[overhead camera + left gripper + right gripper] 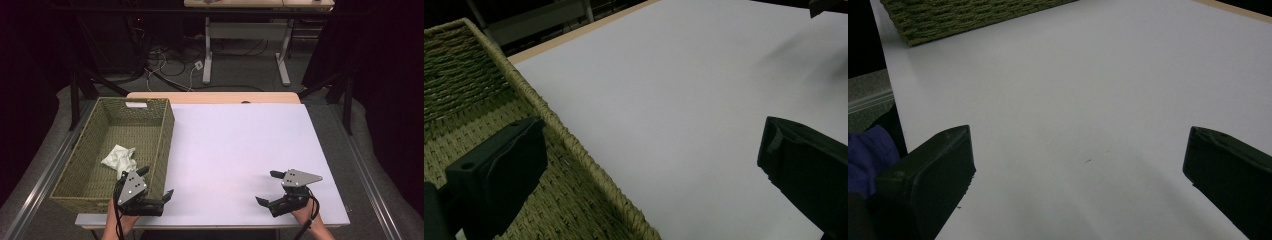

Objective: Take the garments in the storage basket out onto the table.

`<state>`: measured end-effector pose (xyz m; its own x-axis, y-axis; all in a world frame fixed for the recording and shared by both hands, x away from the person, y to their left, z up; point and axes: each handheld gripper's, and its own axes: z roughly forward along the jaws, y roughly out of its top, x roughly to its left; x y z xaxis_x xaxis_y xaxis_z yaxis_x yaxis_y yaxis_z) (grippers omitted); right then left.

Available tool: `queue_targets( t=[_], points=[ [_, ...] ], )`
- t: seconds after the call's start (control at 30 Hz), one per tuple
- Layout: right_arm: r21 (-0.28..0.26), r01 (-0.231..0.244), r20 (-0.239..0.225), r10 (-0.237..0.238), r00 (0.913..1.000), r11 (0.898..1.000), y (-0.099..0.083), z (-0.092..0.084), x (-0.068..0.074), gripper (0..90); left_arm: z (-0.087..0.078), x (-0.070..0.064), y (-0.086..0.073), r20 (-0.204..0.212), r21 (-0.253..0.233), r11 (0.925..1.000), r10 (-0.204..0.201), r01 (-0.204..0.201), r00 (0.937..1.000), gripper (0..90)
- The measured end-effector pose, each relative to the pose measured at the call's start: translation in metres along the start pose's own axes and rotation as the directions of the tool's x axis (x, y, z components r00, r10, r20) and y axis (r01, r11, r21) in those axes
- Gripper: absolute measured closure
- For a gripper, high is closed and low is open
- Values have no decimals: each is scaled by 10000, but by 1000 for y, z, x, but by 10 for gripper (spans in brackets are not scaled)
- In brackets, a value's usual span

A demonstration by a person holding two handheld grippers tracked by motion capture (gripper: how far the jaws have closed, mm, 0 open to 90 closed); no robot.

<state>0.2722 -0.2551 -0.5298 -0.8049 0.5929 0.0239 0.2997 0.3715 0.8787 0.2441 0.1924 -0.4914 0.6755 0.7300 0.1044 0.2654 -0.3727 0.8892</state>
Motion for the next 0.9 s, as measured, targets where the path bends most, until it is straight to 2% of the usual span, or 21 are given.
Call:
queue_targets(
  t=[0.43,0.53,0.57,0.73,0.8,0.9],
  points=[
    [-36,21,42,-21,10000,10000,-1,0,0,0,-2,7,1,-215,199,9992,-328,333,9992,0],
    [118,21,-19,-21,10000,9999,-2,0,-1,0,-3,8,1,-226,249,9989,-389,395,9990,0],
    [88,-93,9,93,10000,9999,-2,0,0,0,-3,9,2,-237,261,9989,-388,394,9990,0],
    [65,-132,100,131,9999,9999,-3,-1,-2,0,-5,13,5,25,349,9976,-595,593,9982,1],
    [83,-155,83,155,9998,9998,-4,0,-2,0,-6,15,6,-75,424,9979,-490,493,9988,1],
    [97,-150,41,149,9999,9998,-4,0,-2,0,-7,17,6,-58,446,9974,-559,562,9984,1]
  ],
)
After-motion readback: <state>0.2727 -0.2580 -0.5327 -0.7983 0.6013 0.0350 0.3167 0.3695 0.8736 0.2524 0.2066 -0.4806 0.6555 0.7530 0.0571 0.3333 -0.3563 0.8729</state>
